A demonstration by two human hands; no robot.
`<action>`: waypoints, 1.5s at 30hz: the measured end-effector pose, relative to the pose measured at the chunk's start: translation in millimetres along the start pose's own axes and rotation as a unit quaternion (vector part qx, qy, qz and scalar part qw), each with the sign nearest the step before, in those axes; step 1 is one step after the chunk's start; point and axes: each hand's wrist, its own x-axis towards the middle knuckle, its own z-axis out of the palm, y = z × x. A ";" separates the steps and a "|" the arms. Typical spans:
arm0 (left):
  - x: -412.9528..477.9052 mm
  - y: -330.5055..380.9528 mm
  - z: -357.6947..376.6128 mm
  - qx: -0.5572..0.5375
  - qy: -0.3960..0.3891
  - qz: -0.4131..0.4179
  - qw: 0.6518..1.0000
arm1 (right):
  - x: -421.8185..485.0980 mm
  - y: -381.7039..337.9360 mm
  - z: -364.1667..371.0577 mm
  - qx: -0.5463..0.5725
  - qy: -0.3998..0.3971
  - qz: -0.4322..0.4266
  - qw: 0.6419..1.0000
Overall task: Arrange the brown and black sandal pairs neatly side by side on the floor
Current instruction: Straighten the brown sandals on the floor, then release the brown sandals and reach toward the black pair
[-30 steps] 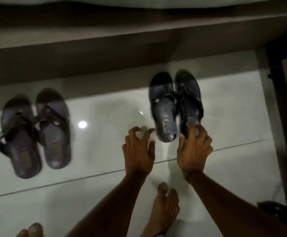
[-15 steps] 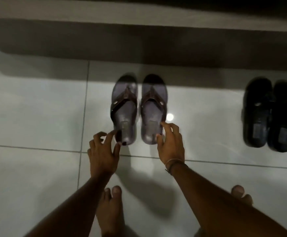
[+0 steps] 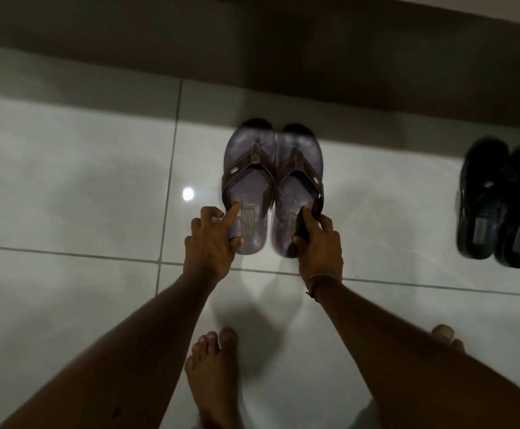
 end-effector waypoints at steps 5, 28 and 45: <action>-12.7 -3.8 2.0 -0.017 -0.008 -0.015 1.000 | -10.5 -2.2 4.5 0.003 -0.014 0.009 1.000; -22.5 -12.3 2.6 -0.040 -0.011 0.003 0.999 | -17.5 -0.6 11.6 0.022 -0.021 0.013 0.999; -64.5 85.0 37.6 -0.005 0.118 0.129 0.985 | -55.3 125.6 -88.1 0.042 0.115 0.083 0.989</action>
